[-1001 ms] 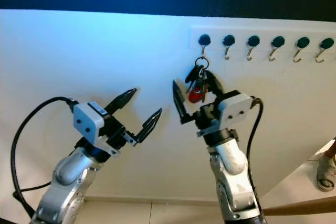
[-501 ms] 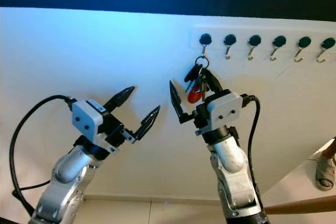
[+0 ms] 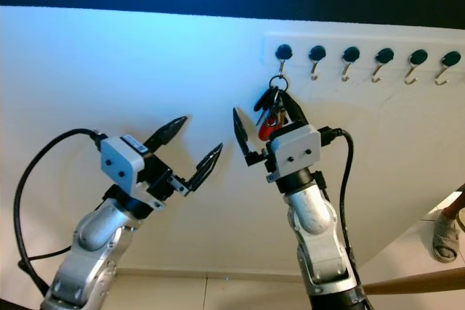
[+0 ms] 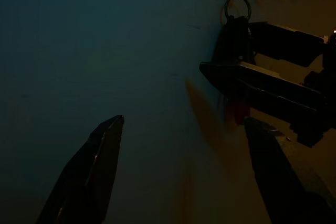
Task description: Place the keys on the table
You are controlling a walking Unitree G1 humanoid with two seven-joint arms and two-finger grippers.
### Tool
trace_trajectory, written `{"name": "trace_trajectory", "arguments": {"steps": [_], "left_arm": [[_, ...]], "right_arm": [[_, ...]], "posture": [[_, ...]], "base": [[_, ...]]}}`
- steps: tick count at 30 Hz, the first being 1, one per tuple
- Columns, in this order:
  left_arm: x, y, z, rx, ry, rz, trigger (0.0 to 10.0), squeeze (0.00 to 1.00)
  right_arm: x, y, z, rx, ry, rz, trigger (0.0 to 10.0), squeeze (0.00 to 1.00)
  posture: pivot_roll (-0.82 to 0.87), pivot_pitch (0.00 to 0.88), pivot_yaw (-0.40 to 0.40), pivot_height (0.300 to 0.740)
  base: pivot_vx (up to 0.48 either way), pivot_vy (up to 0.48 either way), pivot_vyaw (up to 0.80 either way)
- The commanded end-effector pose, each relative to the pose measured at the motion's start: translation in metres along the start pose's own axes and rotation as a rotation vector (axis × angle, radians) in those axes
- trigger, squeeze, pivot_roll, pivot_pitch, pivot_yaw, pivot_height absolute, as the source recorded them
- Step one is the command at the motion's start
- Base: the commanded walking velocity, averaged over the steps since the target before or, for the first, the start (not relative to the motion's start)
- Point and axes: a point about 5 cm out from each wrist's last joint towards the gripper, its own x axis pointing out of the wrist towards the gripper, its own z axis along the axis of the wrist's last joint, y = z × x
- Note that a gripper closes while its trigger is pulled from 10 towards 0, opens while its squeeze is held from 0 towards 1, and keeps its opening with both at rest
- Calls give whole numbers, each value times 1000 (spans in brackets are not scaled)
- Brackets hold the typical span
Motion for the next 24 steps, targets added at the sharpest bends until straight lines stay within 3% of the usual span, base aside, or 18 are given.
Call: {"name": "trace_trajectory", "arguments": {"steps": [1,3,4,5,6,13,14,15,16,18,19,21,22,24], "left_arm": [[-1,-4,-2,-4,10,-16,10000,0],[-1,-4,-2,-1,11,-23,10000,0],[-1,-4,-2,0,11,-24,10000,0],[-1,-3,-2,1,10,-23,10000,0],[-1,-2,-1,3,9,-23,10000,0],[-3,-2,-1,9,9,-37,10000,0],[-3,-3,-1,9,10,-41,10000,0],[-3,-3,-1,8,12,-43,10000,0],[-4,-3,-1,7,13,-46,10000,0],[-4,-3,-1,7,13,-48,10000,0],[-4,-4,-1,6,13,-49,10000,0],[-3,-4,-1,5,13,-51,10000,0],[-4,-4,-1,4,12,-51,10000,0],[-4,-4,0,4,12,-52,10000,0]], "right_arm": [[5,-6,5,-22,-32,-35,10000,0],[5,-7,5,-30,-30,-49,10000,0],[5,-8,5,-32,-28,-58,4941,0],[5,-9,5,-33,-26,-64,3961,0],[5,-9,5,-30,-25,-69,275,0],[7,-10,5,-32,-28,-82,275,0],[8,-10,5,-37,-27,-88,4941,0],[8,-11,5,-41,-26,-94,8745,0],[8,-11,5,-46,-22,-102,10000,0],[8,-11,5,-46,-21,-104,10000,0],[7,-12,5,-43,-19,-106,4275,0],[7,-12,5,-38,-16,-108,4275,0],[7,-12,5,-33,-16,-108,0,0],[6,-12,5,-32,-16,-109,0,0]], "posture": [[31,112,-24,740],[31,110,-22,740],[31,105,-22,740],[31,105,-22,740],[31,103,-20,740],[29,96,-11,740],[27,96,-7,740],[26,97,-6,740],[26,96,-5,740],[26,96,-5,740],[25,98,-3,740],[25,98,-3,740],[24,100,-3,740],[23,102,-2,740]], "base": [[0,0,0],[0,0,0],[0,0,0],[0,0,0],[0,0,0],[0,0,0],[0,0,0],[0,0,0],[0,0,0],[0,0,0],[0,0,0],[0,0,0],[0,0,0],[0,0,0]]}}
